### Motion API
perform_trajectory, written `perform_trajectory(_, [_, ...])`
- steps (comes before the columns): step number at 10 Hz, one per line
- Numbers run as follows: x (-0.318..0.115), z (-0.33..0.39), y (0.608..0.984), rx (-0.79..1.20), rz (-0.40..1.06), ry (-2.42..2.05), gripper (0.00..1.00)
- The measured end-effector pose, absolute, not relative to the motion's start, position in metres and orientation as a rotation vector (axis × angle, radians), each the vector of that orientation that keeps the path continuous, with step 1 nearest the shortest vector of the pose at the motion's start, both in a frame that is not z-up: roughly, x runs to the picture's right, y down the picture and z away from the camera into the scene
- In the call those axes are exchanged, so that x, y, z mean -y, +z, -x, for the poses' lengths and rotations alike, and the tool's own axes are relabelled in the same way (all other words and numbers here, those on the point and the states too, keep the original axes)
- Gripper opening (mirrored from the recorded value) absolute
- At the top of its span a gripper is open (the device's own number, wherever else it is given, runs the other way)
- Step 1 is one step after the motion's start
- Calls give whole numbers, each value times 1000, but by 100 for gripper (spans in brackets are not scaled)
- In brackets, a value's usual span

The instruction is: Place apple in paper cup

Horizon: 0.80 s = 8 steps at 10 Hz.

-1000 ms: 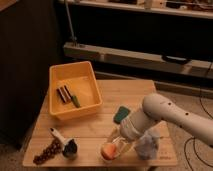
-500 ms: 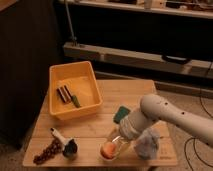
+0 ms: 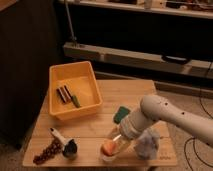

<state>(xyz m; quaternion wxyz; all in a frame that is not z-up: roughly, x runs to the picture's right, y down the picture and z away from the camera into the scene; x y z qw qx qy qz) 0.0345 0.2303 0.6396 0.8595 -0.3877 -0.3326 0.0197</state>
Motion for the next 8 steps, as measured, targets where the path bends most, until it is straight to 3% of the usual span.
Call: perform_trajectory(8, [-228, -36, 637, 772, 784, 22, 80])
